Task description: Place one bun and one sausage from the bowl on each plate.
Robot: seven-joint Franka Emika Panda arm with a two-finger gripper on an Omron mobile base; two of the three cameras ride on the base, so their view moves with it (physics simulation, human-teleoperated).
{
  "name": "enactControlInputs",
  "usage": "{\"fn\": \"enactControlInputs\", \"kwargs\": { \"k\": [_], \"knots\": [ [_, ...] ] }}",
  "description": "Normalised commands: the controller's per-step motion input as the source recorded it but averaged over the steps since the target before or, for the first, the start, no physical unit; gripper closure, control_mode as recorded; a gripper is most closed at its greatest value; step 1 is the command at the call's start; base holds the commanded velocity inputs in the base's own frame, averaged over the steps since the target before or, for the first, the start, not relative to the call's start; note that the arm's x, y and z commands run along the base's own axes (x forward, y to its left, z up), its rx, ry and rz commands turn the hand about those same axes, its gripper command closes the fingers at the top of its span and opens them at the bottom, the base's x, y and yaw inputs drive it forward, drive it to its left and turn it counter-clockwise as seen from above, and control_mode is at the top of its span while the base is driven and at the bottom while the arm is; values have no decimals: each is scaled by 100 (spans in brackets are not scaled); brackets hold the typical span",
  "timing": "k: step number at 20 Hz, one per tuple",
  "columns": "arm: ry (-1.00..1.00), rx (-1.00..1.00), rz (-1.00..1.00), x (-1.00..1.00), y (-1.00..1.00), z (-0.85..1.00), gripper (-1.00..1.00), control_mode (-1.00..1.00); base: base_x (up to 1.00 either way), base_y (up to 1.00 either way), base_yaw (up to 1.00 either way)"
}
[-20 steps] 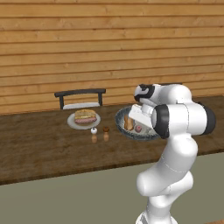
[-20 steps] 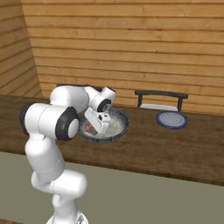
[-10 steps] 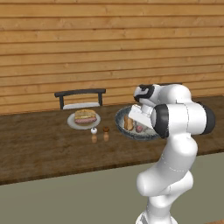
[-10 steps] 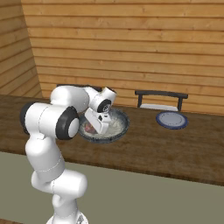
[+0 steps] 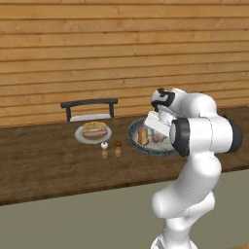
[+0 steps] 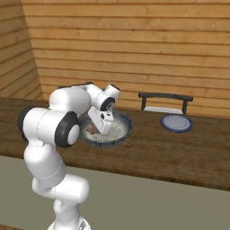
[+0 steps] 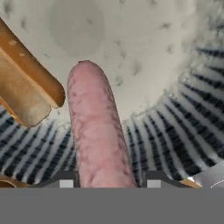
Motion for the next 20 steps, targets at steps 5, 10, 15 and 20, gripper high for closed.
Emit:
{"fn": "enactControlInputs", "kwargs": {
  "k": [5, 10, 15, 20],
  "knots": [
    [-18, -1, -36, -33, -33, 82, 100, -100, 0, 0, 0],
    [-15, -5, -46, -48, -72, 77, 100, -100, 0, 0, 0],
    [0, 0, -46, -41, -100, 48, 100, -100, 0, 0, 0],
    [5, -2, -54, -14, -100, 4, 100, -100, 0, 0, 0]
  ]
}}
